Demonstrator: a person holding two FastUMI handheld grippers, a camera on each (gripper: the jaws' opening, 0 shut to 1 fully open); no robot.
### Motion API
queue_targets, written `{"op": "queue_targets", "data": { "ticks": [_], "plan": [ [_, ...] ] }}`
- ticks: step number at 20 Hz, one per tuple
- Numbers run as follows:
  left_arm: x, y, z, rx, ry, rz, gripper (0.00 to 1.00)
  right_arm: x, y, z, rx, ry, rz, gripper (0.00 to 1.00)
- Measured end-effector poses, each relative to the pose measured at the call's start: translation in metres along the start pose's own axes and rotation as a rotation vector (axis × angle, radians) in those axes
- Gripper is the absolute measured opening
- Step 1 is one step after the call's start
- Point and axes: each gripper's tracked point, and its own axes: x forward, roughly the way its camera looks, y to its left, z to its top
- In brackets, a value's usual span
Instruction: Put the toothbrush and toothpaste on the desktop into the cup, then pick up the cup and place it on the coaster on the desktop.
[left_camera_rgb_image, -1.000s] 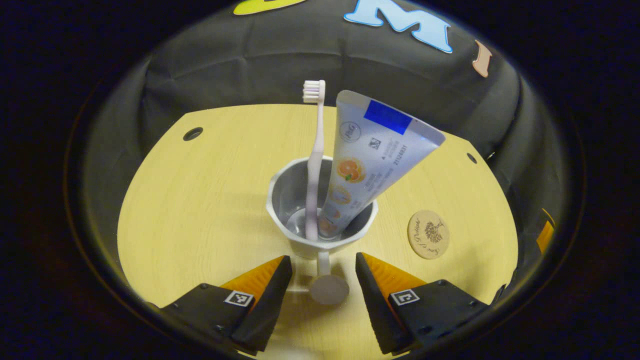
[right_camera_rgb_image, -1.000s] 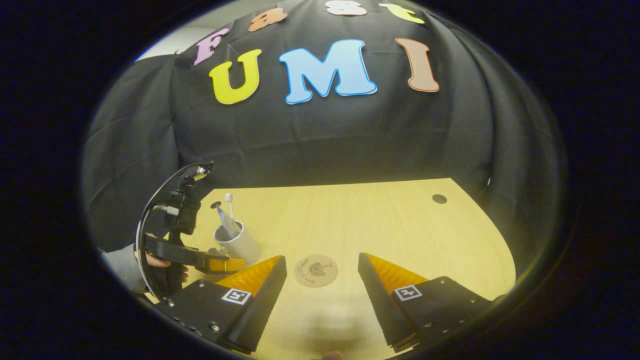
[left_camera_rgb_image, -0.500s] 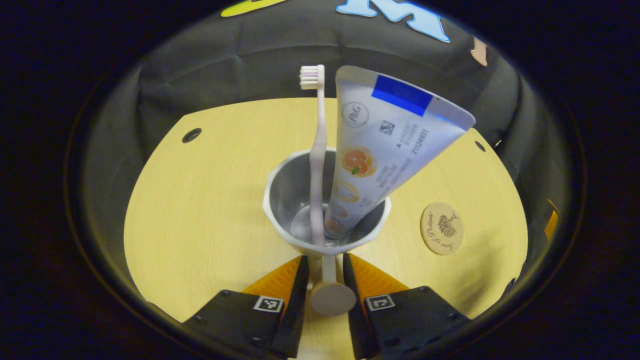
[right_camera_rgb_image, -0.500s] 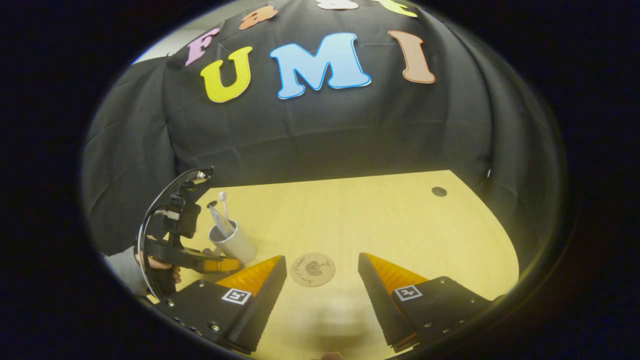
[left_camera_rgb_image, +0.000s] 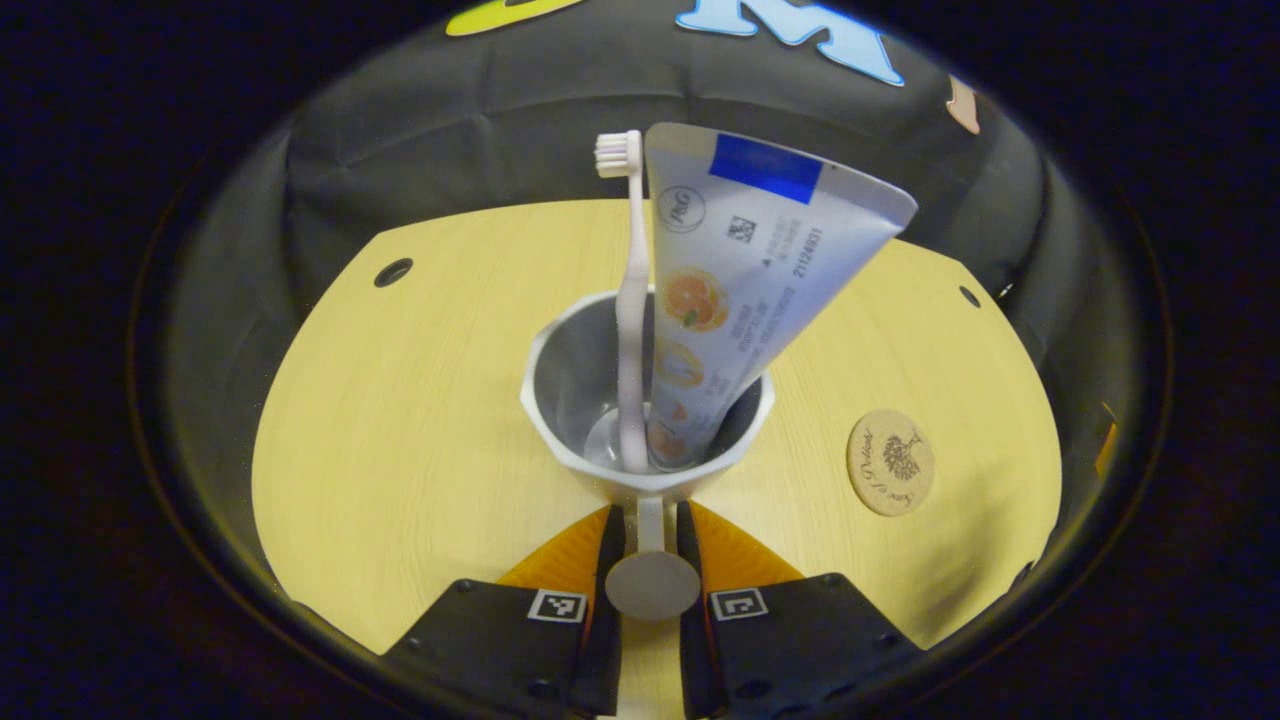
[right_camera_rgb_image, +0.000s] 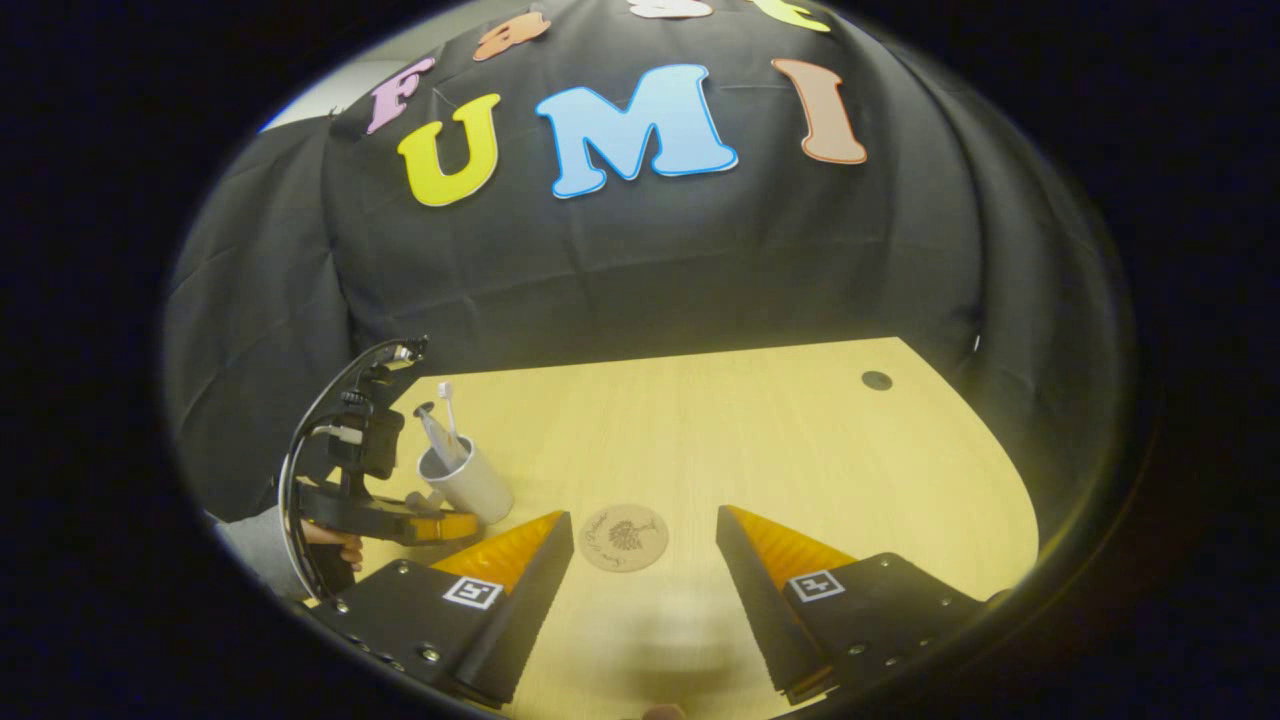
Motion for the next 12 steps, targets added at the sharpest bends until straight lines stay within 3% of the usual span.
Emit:
{"op": "queue_targets", "data": {
  "ticks": [5, 10, 11, 12],
  "plan": [
    [-0.016, -0.018, 0.021, 0.064, -0.064, -0.016, 0.31, -0.003, -0.003, 0.000, 0.012, -0.005, 0.001, 0.88],
    [-0.025, -0.071, 0.020, 0.115, -0.064, -0.102, 0.31, -0.011, -0.012, -0.001, 0.015, -0.017, -0.008, 0.88],
    [-0.027, -0.081, 0.020, 0.124, -0.060, -0.122, 0.36, -0.014, -0.016, -0.001, 0.017, -0.019, -0.013, 0.88],
    [-0.023, -0.090, 0.018, 0.135, -0.054, -0.139, 0.31, -0.017, -0.020, -0.003, 0.020, -0.019, -0.019, 0.88]
  ]
}}
